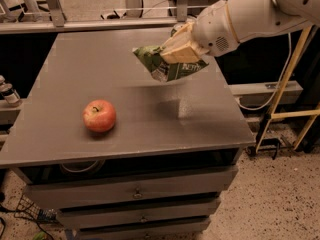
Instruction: Move green jalapeno chip bag near apple
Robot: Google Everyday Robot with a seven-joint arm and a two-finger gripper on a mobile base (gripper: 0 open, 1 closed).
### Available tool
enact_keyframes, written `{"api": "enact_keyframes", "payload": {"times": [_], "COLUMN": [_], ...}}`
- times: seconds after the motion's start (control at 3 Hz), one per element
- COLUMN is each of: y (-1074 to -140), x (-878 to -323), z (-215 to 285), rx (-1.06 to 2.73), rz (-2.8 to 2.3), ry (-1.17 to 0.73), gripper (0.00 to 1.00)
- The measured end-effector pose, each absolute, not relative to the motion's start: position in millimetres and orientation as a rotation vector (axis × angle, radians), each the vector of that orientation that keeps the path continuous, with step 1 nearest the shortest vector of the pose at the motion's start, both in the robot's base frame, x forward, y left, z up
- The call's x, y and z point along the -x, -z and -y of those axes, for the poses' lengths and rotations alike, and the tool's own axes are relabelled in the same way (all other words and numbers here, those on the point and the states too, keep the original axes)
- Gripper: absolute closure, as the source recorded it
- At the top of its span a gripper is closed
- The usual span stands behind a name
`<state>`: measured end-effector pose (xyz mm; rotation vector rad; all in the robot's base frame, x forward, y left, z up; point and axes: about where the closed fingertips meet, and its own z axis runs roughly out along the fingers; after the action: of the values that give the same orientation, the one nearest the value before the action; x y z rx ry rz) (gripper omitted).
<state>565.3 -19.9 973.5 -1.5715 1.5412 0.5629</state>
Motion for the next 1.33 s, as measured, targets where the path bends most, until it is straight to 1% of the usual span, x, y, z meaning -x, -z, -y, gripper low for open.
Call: {"api": "enact_keyframes", "payload": {"times": [0.33,0.67,1.0,1.33], "y": [-965,-952,-931,-912], "x": [-554,-544,-539,-535], "z": [-23,-53,-68,-74], "rx": [1.628,1.672,1.694,1.696], "rz": [-1.436,-1.378,-1.373,-1.384], "ry": [-0.685,-0.787,-0.873,-0.931], "gripper": [1.0,1.0,1.0,1.0]}}
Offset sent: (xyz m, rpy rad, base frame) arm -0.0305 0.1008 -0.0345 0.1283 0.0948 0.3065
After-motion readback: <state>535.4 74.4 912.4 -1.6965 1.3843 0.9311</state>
